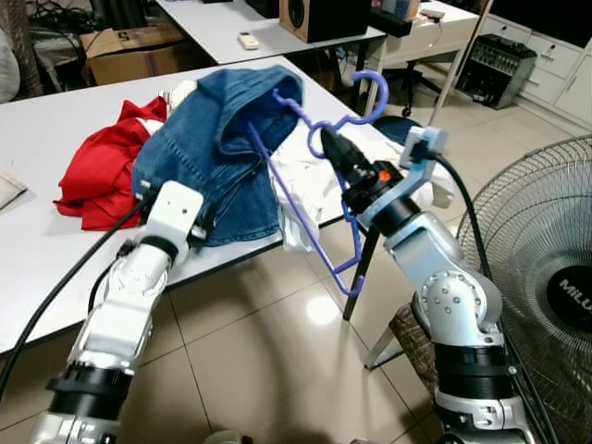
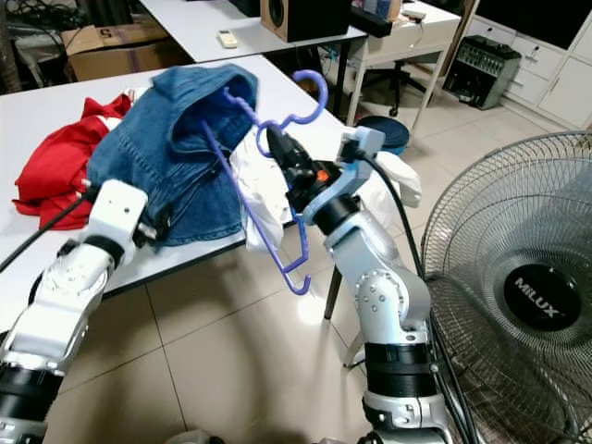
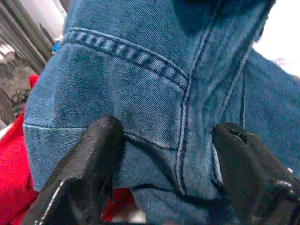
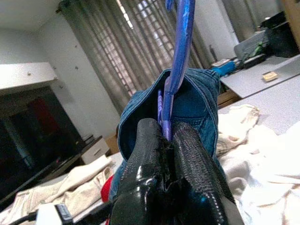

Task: Hang hanger

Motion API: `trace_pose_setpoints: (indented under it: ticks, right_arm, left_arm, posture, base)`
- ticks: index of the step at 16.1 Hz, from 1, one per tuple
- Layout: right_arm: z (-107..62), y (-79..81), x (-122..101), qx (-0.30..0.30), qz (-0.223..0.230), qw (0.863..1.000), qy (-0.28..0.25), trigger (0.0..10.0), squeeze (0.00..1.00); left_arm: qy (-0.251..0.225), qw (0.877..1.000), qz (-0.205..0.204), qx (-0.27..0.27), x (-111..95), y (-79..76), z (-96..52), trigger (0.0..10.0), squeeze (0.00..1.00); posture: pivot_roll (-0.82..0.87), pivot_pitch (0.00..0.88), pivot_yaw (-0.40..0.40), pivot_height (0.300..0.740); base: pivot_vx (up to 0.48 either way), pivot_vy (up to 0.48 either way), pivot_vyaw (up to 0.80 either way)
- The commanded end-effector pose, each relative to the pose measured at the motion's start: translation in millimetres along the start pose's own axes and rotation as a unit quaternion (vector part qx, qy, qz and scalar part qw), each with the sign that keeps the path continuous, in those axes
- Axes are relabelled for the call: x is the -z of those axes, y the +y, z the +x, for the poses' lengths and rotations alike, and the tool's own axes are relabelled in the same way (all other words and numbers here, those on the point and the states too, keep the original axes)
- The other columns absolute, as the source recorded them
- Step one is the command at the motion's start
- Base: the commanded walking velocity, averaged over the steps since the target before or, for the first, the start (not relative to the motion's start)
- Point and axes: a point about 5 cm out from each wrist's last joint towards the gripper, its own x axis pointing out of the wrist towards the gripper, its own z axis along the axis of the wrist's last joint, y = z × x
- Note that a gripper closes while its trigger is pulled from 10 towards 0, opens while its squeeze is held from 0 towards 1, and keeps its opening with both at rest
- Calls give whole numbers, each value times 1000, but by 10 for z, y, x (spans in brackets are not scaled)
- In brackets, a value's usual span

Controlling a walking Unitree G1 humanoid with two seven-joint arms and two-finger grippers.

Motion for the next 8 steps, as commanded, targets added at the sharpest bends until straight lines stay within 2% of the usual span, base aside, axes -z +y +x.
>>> trace_pose_setpoints:
  ticks: [1,4,8]
  right_arm:
    - [-28,13,-119,-2,-5,1000,-26,10000,0]
    - [-51,-20,-133,7,0,999,-31,10000,0]
    - [-46,-29,-132,8,2,999,-31,10000,0]
  left_arm:
    - [-7,1000,0,-10,-23,45,20,0,0]
    - [-16,1000,2,-14,-21,128,28,0,0]
    - [-14,1000,-1,-2,33,145,9,0,0]
  posture:
    - [-77,6,14,740]
    - [-78,4,14,740]
    - [-70,2,7,740]
  base:
    - [0,0,0]
    - [0,0,0]
    - [0,0,0]
